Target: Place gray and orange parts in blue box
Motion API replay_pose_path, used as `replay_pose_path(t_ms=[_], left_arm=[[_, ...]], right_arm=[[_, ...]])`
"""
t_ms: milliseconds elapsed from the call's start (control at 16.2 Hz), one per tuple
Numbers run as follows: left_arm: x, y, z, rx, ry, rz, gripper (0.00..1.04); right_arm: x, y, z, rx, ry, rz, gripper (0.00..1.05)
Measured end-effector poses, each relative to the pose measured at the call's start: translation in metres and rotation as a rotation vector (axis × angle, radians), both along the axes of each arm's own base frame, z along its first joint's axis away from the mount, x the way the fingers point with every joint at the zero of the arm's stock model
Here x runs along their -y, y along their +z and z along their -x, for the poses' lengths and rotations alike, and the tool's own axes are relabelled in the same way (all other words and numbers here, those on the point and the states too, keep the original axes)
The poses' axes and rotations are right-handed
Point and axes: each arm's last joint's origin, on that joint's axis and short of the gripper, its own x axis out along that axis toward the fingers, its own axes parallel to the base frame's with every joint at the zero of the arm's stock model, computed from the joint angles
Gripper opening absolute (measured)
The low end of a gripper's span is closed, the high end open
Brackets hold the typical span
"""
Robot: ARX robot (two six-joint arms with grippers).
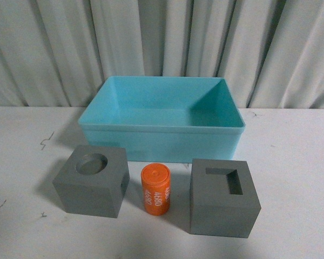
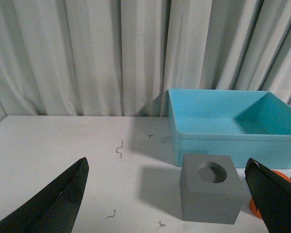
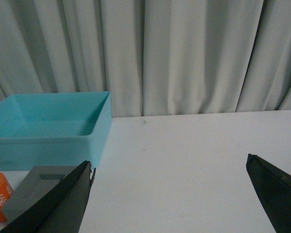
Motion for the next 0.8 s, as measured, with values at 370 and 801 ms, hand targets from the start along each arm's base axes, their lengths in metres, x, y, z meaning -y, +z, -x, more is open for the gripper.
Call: replay_pose_path(t_ms=[370,801], left_arm=[[0.0000,0.0000,0.0000,0.000,0.000,0.000,0.98],[0.0000,0.0000,0.0000,0.000,0.000,0.000,0.98]], right_arm=[[0.0000,0.0000,0.0000,0.000,0.000,0.000,0.98],[0.0000,0.0000,0.0000,0.000,0.000,0.000,0.98]])
